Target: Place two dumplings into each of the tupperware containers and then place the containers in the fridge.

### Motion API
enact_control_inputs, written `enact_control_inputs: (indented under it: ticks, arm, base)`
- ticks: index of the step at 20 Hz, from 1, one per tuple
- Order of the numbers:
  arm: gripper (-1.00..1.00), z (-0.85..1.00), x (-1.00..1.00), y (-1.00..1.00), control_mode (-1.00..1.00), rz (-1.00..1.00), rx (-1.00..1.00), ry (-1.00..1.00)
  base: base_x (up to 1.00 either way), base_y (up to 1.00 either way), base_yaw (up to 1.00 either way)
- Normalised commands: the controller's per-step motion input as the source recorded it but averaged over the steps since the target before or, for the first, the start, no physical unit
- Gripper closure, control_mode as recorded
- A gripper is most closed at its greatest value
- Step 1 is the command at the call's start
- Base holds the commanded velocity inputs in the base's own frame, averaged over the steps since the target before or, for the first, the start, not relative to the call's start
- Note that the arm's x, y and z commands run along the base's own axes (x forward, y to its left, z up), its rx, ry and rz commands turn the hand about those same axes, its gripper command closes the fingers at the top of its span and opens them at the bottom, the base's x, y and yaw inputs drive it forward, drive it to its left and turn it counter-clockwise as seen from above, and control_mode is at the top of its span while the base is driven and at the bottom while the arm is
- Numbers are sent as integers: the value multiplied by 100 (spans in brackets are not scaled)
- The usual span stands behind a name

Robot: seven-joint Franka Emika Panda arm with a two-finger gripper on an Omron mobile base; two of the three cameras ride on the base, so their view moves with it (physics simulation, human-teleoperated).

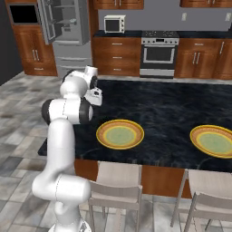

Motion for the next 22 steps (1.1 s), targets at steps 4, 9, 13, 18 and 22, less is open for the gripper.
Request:
enact_control_inputs:
  ticks: [4,9,13,18,22]
  arm:
    - [100,63,-97,-7,-100,-38,1,1]
    - [100,46,-100,-23,-100,-54,7,3]
    - [100,24,-100,-17,-100,-60,3,2]
    - [100,1,-100,-1,-100,-66,0,0]
    - [100,29,-93,0,-100,-68,0,5]
  base:
    - [0,0,0]
    - [0,0,0]
    - [0,0,0]
    - [0,0,0]
    - [0,0,0]
